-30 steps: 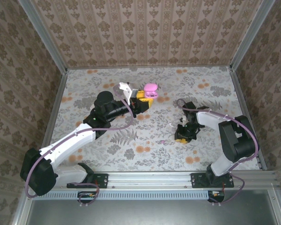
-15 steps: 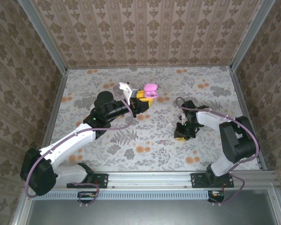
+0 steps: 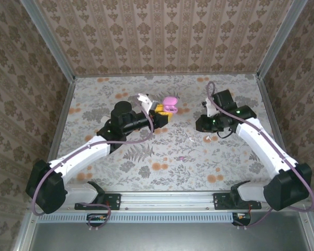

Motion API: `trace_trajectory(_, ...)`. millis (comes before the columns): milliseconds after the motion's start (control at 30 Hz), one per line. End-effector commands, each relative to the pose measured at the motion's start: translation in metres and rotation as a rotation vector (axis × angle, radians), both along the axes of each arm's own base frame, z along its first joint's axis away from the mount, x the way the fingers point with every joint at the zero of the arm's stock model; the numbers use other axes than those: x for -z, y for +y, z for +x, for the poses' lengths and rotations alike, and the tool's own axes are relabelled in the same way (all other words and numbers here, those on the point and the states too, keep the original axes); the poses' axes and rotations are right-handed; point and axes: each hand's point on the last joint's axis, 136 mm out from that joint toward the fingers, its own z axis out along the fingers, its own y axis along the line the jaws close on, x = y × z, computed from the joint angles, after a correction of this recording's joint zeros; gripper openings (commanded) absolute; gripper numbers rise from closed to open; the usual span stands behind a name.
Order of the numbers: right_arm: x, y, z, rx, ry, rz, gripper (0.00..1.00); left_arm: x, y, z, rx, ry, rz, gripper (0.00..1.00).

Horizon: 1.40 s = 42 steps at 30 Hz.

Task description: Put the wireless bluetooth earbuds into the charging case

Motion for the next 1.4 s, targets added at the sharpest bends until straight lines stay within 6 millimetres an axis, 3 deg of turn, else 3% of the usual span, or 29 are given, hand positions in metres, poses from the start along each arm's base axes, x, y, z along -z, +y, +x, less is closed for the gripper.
trace_trajectory(0,-0.03,0.0,-0.01,-0.082,-0.073,-0.063,0.21,-0.01,-0.007,0.0,0.017,-0.042,0.003,0.37)
trace_trajectory(233,-0.072,0.019,-0.011,-0.149,-0.154,-0.059,0.21,0.003,-0.016,0.001,0.041,-0.03,0.048,0.36)
trace_trajectory(467,-0.097,0.039,-0.013,-0.206,-0.22,-0.008,0.21,0.011,-0.025,-0.002,0.071,-0.035,0.09,0.36)
trace_trajectory(867,-0.104,0.058,-0.009,-0.28,-0.238,0.02,0.21,0.001,-0.03,-0.019,0.143,-0.115,0.064,0.36)
trace_trajectory(1367,-0.098,0.057,-0.008,-0.303,-0.233,-0.011,0.21,-0.012,-0.034,-0.032,0.196,-0.189,0.028,0.36)
